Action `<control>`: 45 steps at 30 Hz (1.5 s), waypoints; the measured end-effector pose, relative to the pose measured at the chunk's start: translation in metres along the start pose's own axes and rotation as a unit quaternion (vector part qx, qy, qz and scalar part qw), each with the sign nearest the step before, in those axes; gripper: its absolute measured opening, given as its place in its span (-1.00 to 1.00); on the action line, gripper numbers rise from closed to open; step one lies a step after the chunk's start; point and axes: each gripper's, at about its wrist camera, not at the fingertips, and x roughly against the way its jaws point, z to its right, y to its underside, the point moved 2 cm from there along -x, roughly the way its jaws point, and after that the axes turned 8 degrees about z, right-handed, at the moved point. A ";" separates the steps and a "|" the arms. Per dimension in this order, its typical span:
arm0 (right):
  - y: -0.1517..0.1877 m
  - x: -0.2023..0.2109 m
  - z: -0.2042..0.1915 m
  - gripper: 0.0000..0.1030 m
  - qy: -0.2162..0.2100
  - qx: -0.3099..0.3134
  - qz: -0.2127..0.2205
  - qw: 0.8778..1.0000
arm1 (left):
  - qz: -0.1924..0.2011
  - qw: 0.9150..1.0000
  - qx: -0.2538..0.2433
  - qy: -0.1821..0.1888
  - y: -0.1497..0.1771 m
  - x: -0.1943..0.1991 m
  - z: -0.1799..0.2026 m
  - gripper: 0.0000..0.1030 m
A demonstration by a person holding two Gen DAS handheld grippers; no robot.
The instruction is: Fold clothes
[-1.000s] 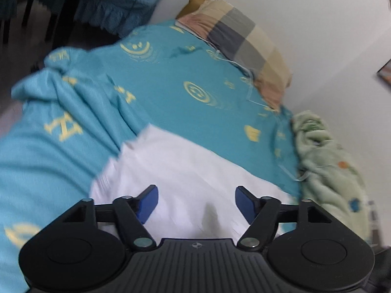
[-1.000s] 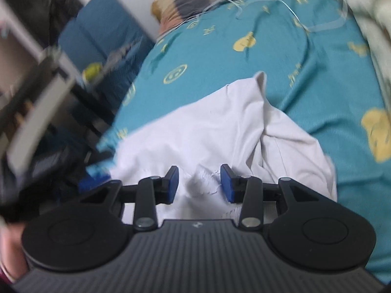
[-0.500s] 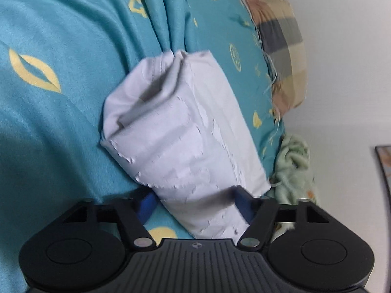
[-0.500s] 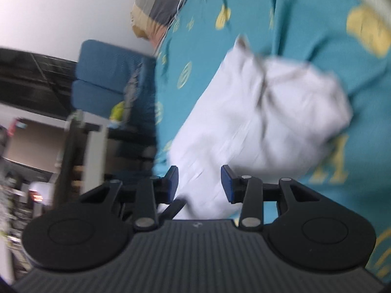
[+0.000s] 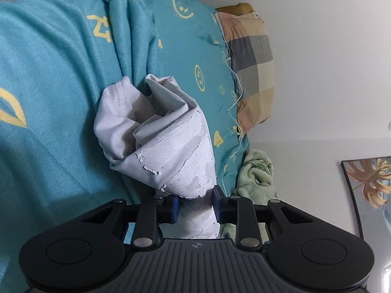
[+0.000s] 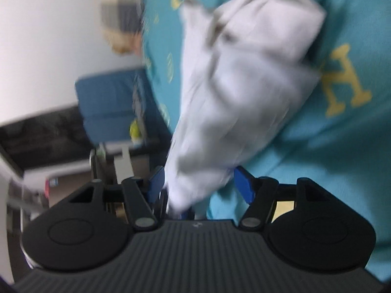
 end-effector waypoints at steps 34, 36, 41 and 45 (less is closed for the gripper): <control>-0.001 0.068 -0.084 -0.56 -0.054 0.134 0.047 0.988 | -0.018 0.996 0.080 0.045 0.028 0.057 0.068 -0.42; -0.011 0.095 -0.094 -0.56 -0.063 0.125 0.064 0.988 | -0.037 0.996 0.068 0.055 0.045 0.049 0.101 -0.42; -0.066 0.175 -0.133 -0.56 -0.077 0.126 0.133 0.980 | -0.093 0.992 0.041 0.080 0.107 0.005 0.188 -0.42; -0.126 0.247 -0.172 -0.56 -0.078 0.144 0.199 0.966 | -0.142 0.983 0.008 0.113 0.166 -0.048 0.268 -0.41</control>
